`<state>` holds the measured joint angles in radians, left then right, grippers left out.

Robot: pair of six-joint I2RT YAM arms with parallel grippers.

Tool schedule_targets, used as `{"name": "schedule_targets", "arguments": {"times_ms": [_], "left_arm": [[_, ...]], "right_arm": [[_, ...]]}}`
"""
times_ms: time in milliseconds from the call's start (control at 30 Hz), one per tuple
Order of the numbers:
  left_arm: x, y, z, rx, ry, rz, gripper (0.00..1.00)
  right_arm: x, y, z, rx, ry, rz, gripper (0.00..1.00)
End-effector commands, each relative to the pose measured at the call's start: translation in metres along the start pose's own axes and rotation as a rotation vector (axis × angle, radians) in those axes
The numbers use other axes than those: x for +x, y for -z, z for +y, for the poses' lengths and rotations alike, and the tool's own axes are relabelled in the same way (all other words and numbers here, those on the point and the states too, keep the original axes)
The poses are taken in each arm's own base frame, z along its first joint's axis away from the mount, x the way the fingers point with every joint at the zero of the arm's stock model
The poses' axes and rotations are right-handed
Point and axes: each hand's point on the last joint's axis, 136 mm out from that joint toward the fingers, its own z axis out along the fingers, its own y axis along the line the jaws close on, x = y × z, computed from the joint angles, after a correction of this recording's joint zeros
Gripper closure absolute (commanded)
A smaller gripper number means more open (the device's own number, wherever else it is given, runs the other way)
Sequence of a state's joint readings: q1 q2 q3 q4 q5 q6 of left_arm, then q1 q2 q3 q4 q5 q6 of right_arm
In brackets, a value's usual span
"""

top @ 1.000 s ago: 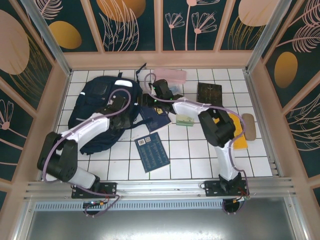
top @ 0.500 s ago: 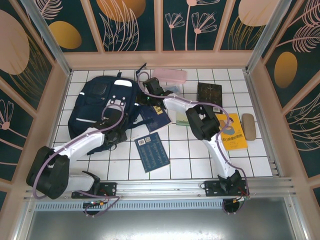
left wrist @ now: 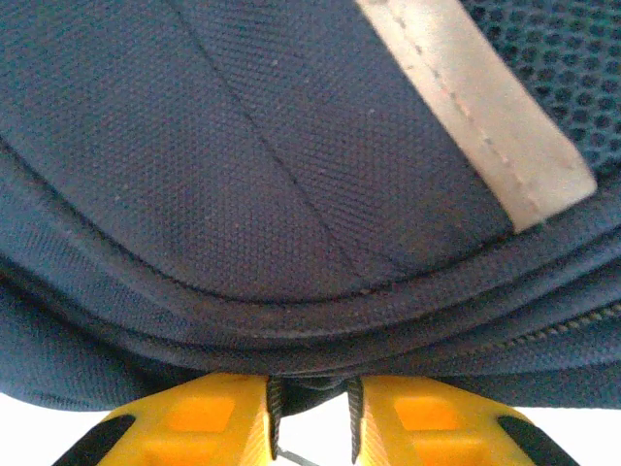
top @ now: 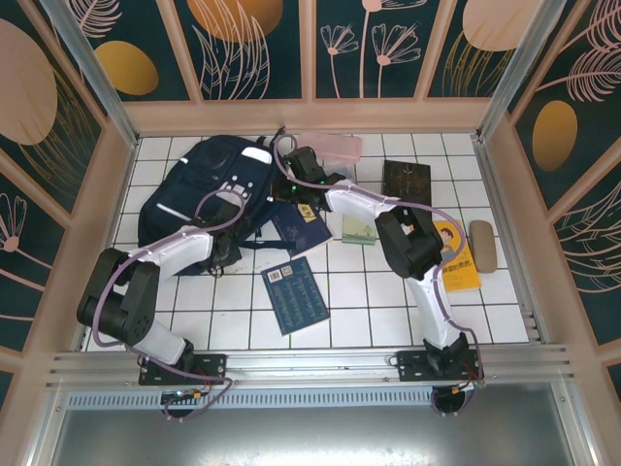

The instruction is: Pack books, pencil case, and school supplies into a backpack

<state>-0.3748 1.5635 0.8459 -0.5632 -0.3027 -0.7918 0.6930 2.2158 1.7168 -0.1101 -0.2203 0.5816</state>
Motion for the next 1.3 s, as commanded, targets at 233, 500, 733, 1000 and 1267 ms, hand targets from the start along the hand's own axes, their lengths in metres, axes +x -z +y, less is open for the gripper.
{"name": "schedule_targets", "arguments": {"times_ms": [233,500,733,1000,1267], "left_arm": [[-0.054,0.0,0.018,-0.124,-0.013,-0.118,0.68],[-0.059,0.0,0.022,-0.158,-0.032,-0.141,0.67],[-0.083,-0.005,0.025,-0.265,-0.072,-0.21,0.68],[-0.104,-0.023,0.027,-0.351,-0.122,-0.237,0.68],[-0.102,0.005,-0.004,-0.091,-0.089,-0.239,0.65]], "right_arm": [[0.014,0.037,0.035,-0.048,-0.062,0.042,1.0],[0.041,0.021,0.024,-0.031,-0.125,0.118,1.0],[0.049,-0.021,-0.009,0.044,-0.105,0.155,1.0],[0.045,-0.047,-0.022,0.102,-0.08,0.149,1.0],[0.04,-0.043,-0.013,0.083,-0.066,0.144,1.0]]}}
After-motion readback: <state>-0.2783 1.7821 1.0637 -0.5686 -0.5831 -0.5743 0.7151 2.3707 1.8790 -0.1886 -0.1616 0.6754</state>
